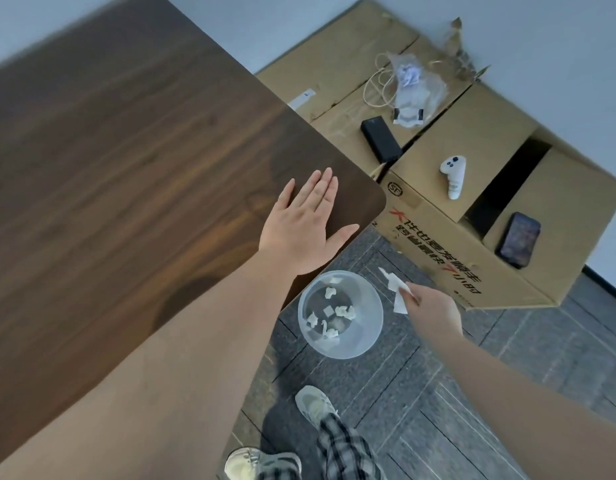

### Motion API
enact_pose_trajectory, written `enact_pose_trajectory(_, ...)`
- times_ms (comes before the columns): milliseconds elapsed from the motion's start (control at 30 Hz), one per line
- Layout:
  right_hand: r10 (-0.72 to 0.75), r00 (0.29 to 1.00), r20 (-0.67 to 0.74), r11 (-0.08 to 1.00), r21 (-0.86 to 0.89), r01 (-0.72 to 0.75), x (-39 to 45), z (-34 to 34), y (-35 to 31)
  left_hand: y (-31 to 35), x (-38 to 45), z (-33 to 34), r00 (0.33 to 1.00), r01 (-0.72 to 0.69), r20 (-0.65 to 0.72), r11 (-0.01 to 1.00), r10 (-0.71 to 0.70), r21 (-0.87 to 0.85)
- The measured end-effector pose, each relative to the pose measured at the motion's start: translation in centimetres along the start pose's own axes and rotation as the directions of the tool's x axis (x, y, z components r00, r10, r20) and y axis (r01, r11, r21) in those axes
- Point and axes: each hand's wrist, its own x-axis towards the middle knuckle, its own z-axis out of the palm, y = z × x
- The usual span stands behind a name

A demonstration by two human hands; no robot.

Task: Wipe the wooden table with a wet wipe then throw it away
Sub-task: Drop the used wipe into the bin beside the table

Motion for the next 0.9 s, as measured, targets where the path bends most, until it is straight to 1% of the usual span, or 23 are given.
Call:
enact_pose_trajectory(167, -0.013, 0.992, 0.127, 1.000, 0.012, 0.011, 2.4, 4.5, -0.3, 0.2, 0.4, 0.4, 1.000, 0.012, -0.028, 1.000, -0.012, 0.011)
enact_pose_trajectory(233, 0.014, 0.987, 0.158, 1.000, -0.007, -0.013, 3.2, 6.1, -0.6, 0.2, 0.4, 0.5, 0.999, 0.010, -0.037, 1.000, -0.010, 0.009)
enact_pose_trajectory(333, 0.089, 0.975, 0.204, 0.996, -0.013, -0.089, 3.9, 8.4, -0.7, 0.2, 0.2, 0.5, 0.999, 0.006, -0.045, 1.000, -0.006, -0.004)
enact_pose_trajectory(433, 0.123, 0.965, 0.232, 0.992, -0.025, -0.121, 4.4, 10.2, -0.5, 0.3, 0.2, 0.4, 0.998, 0.004, -0.065, 1.000, -0.005, -0.004)
enact_pose_trajectory(733, 0.156, 0.958, 0.243, 0.988, -0.028, -0.154, 5.9, 13.3, 0.0, 0.5, 0.3, 0.5, 0.997, 0.013, -0.076, 1.000, -0.012, 0.013)
enact_pose_trajectory(833, 0.182, 0.934, 0.308, 0.983, -0.036, -0.180, 5.9, 13.6, 0.0, 0.6, 0.3, 0.7, 0.997, 0.015, -0.079, 1.000, -0.013, 0.020)
enact_pose_trajectory(900, 0.174, 0.914, 0.367, 0.985, -0.059, -0.164, 5.7, 13.6, 0.0, 0.6, 0.4, 0.7, 0.997, 0.020, -0.070, 0.999, -0.018, 0.028)
